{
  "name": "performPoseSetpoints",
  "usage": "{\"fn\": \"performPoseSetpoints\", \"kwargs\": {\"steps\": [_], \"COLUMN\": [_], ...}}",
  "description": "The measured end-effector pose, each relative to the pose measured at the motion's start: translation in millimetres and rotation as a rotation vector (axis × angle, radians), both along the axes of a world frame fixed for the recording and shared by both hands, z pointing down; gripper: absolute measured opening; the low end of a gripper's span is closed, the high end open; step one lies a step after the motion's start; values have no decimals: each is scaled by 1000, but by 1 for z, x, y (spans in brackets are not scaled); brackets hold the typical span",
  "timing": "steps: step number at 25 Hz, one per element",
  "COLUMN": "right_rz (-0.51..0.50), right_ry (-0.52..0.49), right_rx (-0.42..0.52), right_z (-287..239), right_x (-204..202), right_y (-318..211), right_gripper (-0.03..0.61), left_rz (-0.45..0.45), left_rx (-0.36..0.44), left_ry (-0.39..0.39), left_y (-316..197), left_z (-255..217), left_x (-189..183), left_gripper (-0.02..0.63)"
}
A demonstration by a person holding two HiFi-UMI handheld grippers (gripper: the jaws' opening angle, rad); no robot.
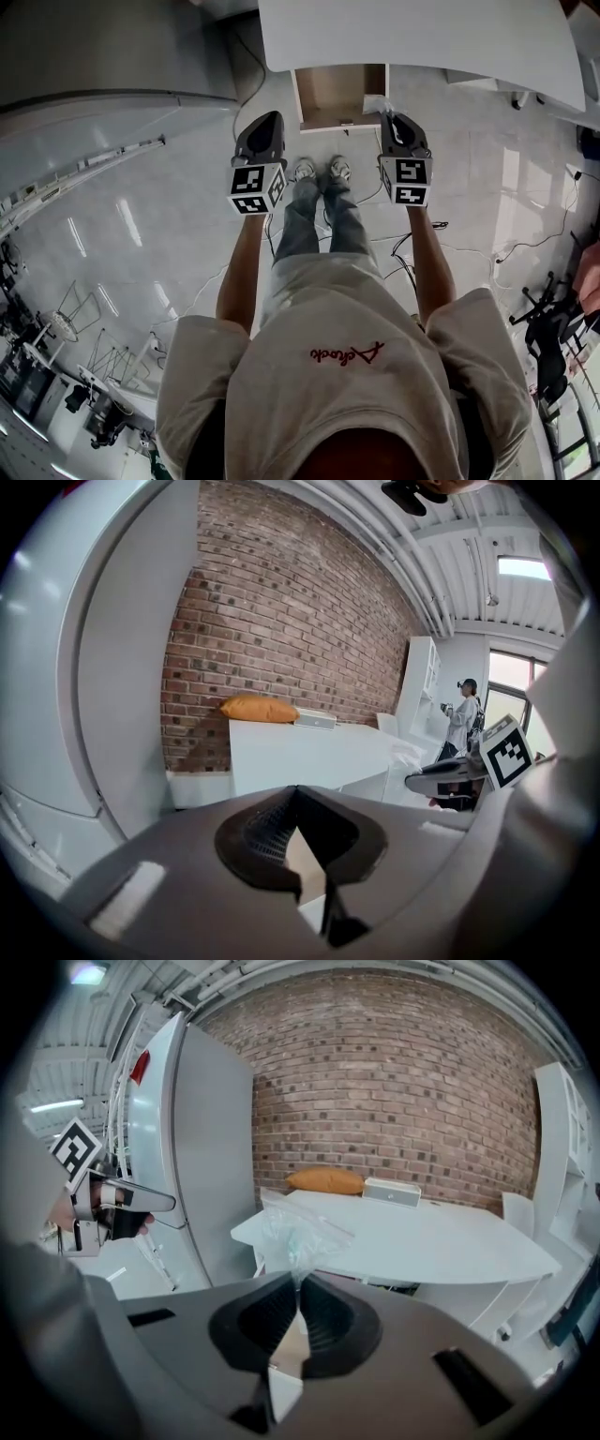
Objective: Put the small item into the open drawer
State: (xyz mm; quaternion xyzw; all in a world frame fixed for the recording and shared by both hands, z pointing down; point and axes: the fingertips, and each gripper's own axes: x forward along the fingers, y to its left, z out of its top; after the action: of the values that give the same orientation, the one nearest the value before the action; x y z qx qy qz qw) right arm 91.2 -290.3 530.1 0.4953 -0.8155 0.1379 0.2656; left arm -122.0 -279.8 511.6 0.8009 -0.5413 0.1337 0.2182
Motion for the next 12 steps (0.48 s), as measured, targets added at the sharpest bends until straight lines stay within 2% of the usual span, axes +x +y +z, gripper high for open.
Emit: {"fn": "performPoseSetpoints", "kwargs": {"steps": [12], "right_rz": [-9], "right_ry": [-2], "right_rx": [-127], "right_z": [78], "right_x": [-2], "right_y": [36], "right_gripper": [14], "left_rz": [37], "left_rx": [-121], "left_ry": [-7], "left_y": [25], "left_z": [80], "left_x": [14], "left_gripper": [8]}}
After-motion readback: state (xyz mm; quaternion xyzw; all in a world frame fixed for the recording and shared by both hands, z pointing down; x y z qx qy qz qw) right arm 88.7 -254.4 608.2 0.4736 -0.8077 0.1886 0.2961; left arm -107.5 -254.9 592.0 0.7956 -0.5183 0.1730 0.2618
